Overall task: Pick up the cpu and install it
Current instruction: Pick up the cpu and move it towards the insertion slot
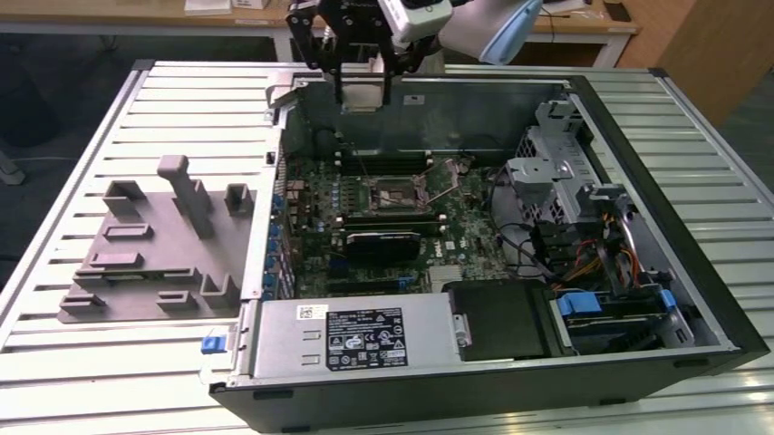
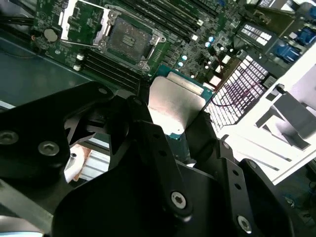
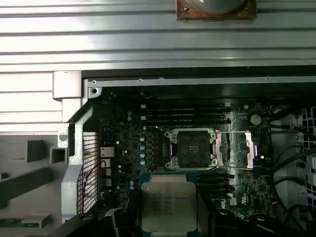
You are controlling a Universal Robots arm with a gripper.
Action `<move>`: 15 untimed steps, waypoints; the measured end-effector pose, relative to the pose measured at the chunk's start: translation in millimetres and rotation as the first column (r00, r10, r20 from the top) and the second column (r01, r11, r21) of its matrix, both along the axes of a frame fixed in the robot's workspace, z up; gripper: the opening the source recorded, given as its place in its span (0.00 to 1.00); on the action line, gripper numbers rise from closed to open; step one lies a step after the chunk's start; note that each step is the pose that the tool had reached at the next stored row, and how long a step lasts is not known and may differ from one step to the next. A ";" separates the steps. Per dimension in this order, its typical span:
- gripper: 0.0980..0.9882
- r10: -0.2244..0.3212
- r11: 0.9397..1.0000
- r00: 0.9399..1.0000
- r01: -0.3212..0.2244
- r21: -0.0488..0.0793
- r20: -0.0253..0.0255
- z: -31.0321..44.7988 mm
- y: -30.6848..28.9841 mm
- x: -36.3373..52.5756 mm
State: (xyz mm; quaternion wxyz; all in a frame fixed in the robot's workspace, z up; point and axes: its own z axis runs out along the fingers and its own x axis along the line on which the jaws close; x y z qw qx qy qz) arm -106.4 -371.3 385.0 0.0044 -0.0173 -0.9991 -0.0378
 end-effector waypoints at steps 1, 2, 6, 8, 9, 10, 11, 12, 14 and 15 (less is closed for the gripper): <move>0.50 0.000 1.000 1.000 0.000 0.000 0.000 0.0 0.1 1.9; 0.50 0.000 1.000 1.000 0.000 0.000 0.000 0.0 0.1 2.7; 0.50 0.000 1.000 1.000 0.000 0.000 0.000 0.0 0.2 3.7; 0.50 0.000 1.000 1.000 0.000 0.000 0.000 -1.0 0.2 4.1; 0.50 0.000 1.000 1.000 0.000 0.000 0.000 -1.9 0.2 4.4; 0.50 0.000 1.000 1.000 0.000 0.000 0.000 -3.2 0.1 4.7; 0.50 0.000 1.000 1.000 0.000 0.000 0.000 -4.7 0.1 5.0; 0.50 0.000 1.000 1.000 0.000 0.000 0.000 -6.1 0.1 5.3; 0.50 0.000 1.000 1.000 0.000 0.000 0.000 -9.0 0.2 5.8; 0.50 0.000 1.000 1.000 0.000 0.000 0.000 -10.4 0.2 6.0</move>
